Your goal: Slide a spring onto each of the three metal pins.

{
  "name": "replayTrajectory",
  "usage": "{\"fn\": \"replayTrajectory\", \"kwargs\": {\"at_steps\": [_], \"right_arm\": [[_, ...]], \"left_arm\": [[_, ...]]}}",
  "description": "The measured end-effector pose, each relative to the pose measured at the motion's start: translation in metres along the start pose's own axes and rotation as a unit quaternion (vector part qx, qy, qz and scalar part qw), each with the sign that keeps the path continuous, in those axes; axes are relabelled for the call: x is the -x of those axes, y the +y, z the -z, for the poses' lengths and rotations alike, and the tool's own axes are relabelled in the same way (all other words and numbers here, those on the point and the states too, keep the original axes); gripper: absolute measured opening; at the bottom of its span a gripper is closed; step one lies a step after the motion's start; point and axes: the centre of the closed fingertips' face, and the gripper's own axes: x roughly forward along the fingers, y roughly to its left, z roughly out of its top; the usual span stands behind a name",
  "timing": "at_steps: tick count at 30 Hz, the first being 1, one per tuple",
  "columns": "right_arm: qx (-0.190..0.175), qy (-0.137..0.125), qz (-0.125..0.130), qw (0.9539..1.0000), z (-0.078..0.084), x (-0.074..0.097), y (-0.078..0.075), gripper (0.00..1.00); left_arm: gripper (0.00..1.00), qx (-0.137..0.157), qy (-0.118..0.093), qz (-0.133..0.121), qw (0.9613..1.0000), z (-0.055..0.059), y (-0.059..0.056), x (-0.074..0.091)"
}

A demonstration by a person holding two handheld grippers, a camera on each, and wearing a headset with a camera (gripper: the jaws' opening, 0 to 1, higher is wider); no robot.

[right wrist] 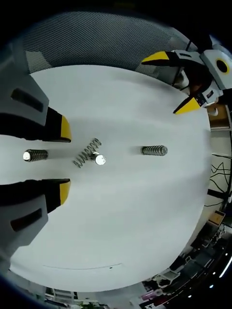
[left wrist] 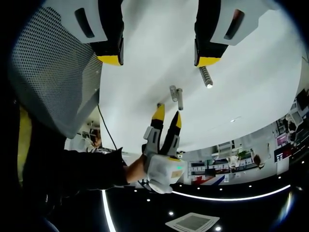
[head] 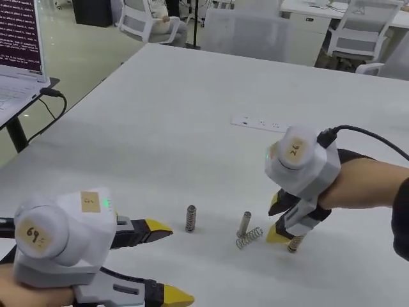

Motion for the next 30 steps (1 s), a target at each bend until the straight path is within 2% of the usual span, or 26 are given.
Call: {"fn": "replayTrajectory", "kwargs": {"at_steps": [12,18,30], "right_arm": [[0.018,-0.001,-0.014,0.9997,-0.009,-0.012,0.003,0.25],[0.022,-0.01,-0.019,0.9995,-0.014,-0.016,0.004,0.22],[0.028,-0.003,-0.03,0.9992,-0.013,-0.028,0.008,0.2]], "left_arm": [[0.53,0.001,0.001,-0.002,1.0,0.001,0.001,0.001],[0.53,0.002,0.002,-0.003,1.0,0.001,0.001,0.001],[0.52,0.003,0.002,-0.006,1.0,0.002,0.003,0.002]]}}
